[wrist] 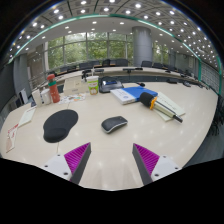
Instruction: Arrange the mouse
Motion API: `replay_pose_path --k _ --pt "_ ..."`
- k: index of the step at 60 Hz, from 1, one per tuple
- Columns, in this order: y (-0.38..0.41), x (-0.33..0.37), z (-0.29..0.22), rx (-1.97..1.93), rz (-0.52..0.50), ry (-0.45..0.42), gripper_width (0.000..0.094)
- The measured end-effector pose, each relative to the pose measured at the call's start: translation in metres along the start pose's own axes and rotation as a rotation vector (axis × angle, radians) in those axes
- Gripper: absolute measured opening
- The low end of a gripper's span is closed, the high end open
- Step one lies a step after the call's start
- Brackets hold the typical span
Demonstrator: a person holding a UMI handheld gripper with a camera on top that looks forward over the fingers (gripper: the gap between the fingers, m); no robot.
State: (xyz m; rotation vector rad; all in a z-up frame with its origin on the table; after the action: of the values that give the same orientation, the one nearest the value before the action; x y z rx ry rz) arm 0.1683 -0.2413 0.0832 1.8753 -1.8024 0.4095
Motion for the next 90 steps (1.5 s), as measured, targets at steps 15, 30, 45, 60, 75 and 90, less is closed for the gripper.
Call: replay_pose_path --k 15,30,45,60,75,90 --pt "-0.015 -0.111 -0.015 0.013 -0.05 0.072 0.0853" --pt "-0.027 -0.164 -0.035 0.05 -0.061 0.118 0.0853" --pt "-0.018 -0.196 -0.054 0.104 -0.113 0.125 0.0824" --pt "-0.025 -0.206 -0.059 0.132 -0.11 0.126 0.0451" --pt "-0.023 -0.206 -0.061 0.134 -0.072 0.152 0.0318" --pt "0.017 -0.173 -0.122 0.108 -0.026 0.044 0.0318"
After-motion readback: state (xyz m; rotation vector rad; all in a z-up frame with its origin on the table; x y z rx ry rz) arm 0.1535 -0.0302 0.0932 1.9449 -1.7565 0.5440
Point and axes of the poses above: the point between the fingertips, and its own axes, seen from behind it with the camera up: y to the left, z down, x backward, against the way the camera looks, the point moved 5 cm from there along x, backward, against the way the camera looks, and after that the axes turned 12 degrees about -z, right-handed, at the moved point
